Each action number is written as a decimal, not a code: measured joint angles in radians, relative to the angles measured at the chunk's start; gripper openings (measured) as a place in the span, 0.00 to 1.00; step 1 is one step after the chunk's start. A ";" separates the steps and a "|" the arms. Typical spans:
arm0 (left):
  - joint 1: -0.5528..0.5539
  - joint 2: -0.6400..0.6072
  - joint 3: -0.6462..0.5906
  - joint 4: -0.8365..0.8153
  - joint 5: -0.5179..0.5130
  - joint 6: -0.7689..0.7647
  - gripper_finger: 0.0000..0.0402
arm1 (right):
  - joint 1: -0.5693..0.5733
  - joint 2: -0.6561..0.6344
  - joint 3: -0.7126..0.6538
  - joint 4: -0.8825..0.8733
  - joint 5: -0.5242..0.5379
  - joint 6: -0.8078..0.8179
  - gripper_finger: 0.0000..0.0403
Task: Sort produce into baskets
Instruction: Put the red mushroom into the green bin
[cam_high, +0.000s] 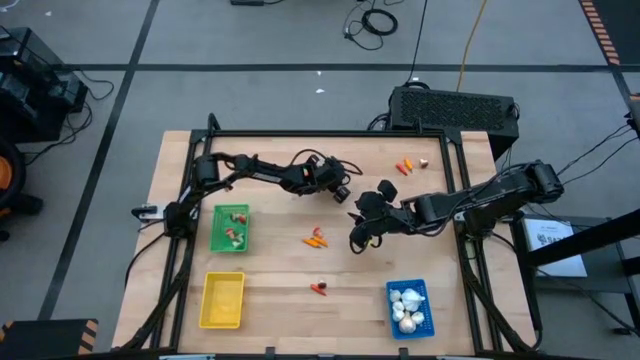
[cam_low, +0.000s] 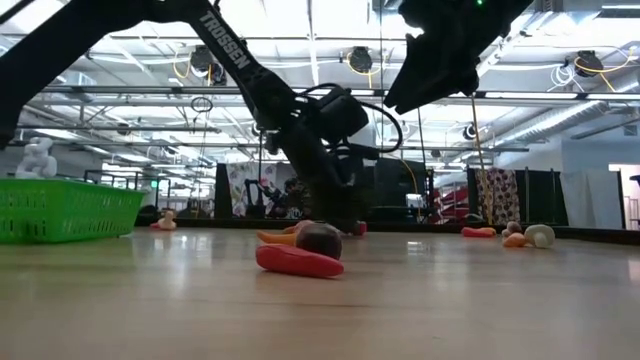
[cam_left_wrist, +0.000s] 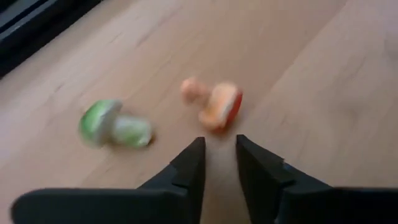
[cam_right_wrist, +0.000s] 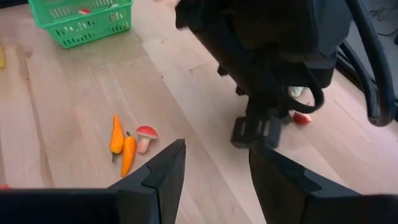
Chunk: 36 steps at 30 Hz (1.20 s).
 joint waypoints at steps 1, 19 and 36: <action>-0.004 -0.010 0.000 -0.030 -0.001 0.017 0.20 | 0.000 0.000 0.000 0.000 -0.007 0.000 0.42; -0.075 -0.368 -0.003 -0.678 0.021 0.485 0.04 | 0.060 0.000 -0.001 -0.037 -0.042 0.098 0.42; 0.102 -0.649 -0.003 -1.072 0.171 0.465 0.04 | -0.051 0.170 -0.001 0.022 0.095 0.271 0.42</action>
